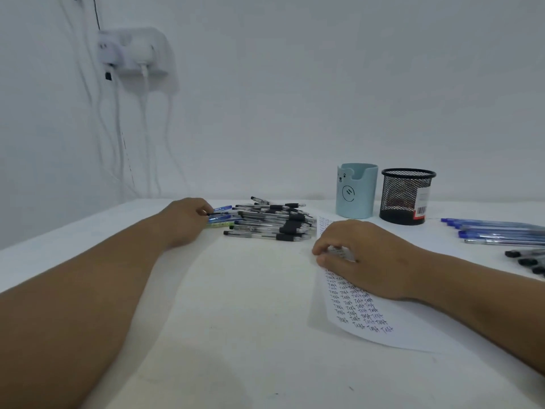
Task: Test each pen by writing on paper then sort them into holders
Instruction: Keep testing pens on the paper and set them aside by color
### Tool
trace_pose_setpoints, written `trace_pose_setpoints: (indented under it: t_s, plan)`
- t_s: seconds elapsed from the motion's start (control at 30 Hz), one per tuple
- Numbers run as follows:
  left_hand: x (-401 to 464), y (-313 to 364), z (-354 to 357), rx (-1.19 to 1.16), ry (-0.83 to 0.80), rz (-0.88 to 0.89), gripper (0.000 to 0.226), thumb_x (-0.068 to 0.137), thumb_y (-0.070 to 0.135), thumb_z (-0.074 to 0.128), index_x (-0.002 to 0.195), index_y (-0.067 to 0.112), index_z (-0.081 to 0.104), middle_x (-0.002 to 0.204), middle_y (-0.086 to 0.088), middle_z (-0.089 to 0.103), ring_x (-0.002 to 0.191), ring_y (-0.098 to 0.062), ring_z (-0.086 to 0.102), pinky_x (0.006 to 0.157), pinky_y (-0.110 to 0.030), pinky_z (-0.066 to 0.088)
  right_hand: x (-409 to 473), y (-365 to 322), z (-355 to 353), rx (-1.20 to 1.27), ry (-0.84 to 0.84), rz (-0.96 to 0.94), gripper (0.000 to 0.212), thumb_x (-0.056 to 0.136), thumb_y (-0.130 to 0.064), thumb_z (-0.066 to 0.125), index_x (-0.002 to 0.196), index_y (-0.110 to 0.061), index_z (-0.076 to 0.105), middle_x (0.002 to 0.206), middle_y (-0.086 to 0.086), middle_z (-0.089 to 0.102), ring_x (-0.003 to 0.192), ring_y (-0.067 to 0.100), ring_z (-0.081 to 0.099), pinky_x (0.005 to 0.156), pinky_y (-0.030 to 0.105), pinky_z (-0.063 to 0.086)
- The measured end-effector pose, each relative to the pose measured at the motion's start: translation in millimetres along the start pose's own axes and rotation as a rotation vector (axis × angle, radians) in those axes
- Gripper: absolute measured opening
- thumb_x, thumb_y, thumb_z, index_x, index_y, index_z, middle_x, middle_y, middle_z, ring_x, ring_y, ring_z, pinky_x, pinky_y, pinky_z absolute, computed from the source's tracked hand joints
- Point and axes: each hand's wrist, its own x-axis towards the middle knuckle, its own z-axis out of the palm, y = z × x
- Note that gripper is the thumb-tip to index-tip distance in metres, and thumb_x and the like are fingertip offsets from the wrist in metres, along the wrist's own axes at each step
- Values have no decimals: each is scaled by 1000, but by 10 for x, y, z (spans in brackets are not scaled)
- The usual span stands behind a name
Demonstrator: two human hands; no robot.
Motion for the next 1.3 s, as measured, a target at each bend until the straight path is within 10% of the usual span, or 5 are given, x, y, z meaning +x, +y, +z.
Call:
trace_pose_setpoints:
  t_s: [0.2,1.0,1.17,1.3]
  plan:
    - [50,12,33,-209,86,-115,20,94,9,59,109,22,64,107,-6,67,78,-19,55,60,-26,41,-9,23,0,10,6,-14,19,97,-44,57,108,-35,69,103,-23,62,103,-2,54,90,16,40]
    - [-54,247,-3,-418,201,95,24,97,0,57,100,20,70,86,0,65,65,-14,51,58,-24,37,-15,5,-26,17,-9,-11,20,98,-42,57,112,-33,69,109,-21,62,106,-2,53,90,9,35]
    - [-174,637,-118,-1103,82,52,27,99,3,36,99,15,60,71,-4,54,55,-16,45,60,-29,35,-20,0,-49,24,-21,2,21,97,-45,58,113,-35,68,110,-24,62,107,-5,53,91,8,36]
    - [-384,958,-70,-1675,-234,-55,45,99,48,35,74,14,50,61,0,33,52,-16,29,58,-29,28,-52,13,-89,99,18,48,18,94,-42,65,111,-37,69,104,-24,66,102,-4,57,83,9,41]
